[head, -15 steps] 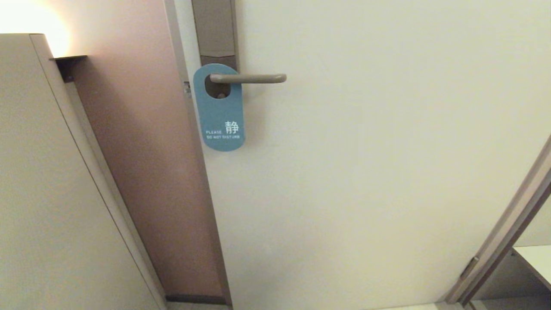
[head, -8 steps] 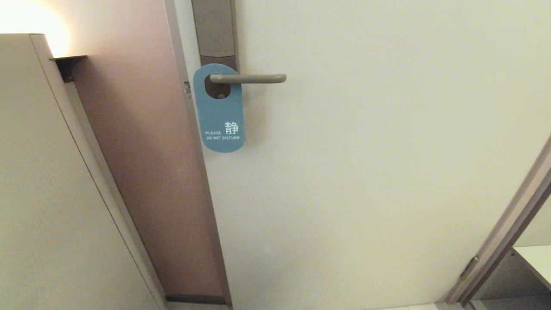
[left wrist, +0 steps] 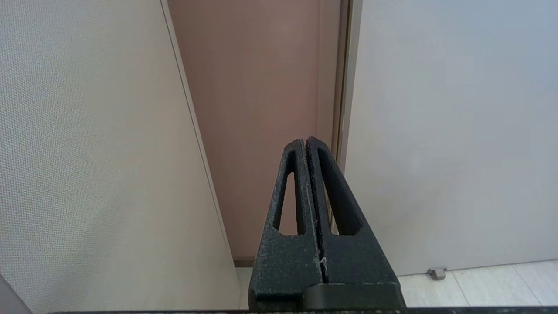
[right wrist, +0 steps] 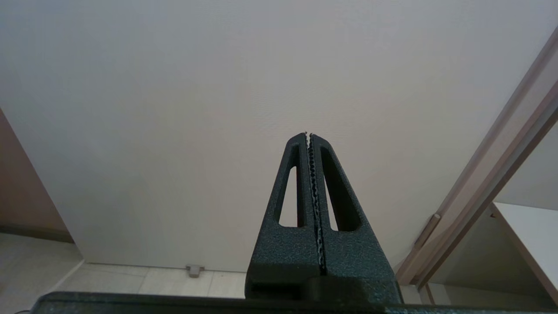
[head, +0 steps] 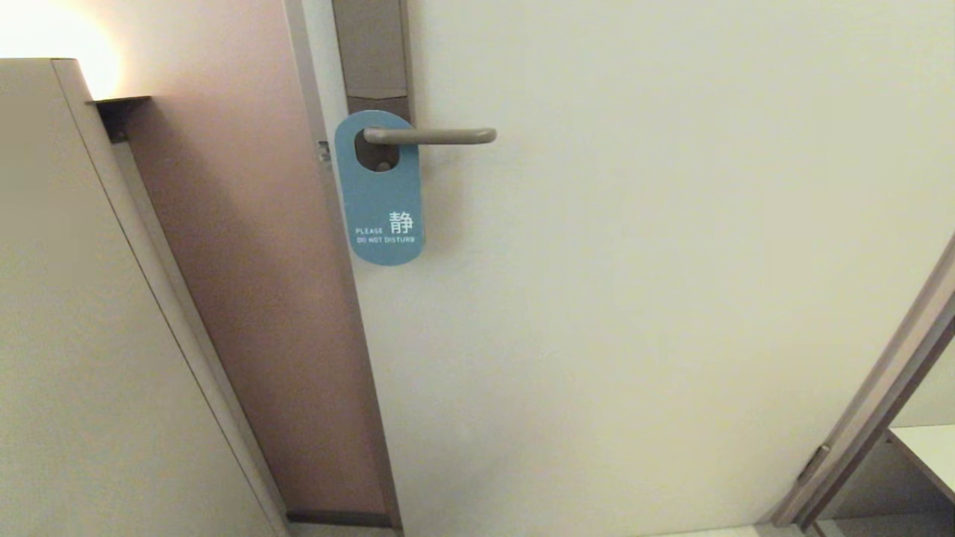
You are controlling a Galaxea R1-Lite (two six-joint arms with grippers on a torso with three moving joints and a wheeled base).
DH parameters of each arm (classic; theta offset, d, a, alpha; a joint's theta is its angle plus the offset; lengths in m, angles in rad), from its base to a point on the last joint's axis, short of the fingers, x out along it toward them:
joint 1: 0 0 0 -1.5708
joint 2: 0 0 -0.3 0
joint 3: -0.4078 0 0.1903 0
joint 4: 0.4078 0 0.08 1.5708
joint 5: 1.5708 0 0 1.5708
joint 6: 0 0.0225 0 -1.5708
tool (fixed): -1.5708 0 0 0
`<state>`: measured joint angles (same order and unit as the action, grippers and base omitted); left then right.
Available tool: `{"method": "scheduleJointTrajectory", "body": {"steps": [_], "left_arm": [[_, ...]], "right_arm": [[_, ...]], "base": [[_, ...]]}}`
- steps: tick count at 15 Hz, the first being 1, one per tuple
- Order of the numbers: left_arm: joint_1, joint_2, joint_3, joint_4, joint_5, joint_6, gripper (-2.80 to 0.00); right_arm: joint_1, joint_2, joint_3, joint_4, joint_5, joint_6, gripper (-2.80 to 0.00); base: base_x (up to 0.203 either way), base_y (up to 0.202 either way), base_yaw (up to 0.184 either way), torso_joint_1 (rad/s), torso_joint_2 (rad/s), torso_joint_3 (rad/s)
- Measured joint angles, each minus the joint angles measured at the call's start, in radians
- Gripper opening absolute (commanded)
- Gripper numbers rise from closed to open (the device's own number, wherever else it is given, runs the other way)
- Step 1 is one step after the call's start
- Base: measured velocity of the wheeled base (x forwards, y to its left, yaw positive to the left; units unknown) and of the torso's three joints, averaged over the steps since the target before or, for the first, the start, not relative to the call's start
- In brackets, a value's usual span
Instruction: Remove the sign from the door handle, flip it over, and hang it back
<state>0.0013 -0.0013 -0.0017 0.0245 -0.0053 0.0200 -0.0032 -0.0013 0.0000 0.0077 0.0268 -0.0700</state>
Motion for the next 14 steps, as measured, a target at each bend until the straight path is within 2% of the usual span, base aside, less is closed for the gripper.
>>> {"method": "scheduleJointTrajectory", "body": {"steps": [14], "left_arm": [[0.0,0.0,0.0,0.0,0.0,0.0,-2.8]], "right_arm": [[0.0,0.0,0.0,0.0,0.0,0.0,-2.8]], "base": [[0.0,0.0,0.0,0.0,0.0,0.0]]}}
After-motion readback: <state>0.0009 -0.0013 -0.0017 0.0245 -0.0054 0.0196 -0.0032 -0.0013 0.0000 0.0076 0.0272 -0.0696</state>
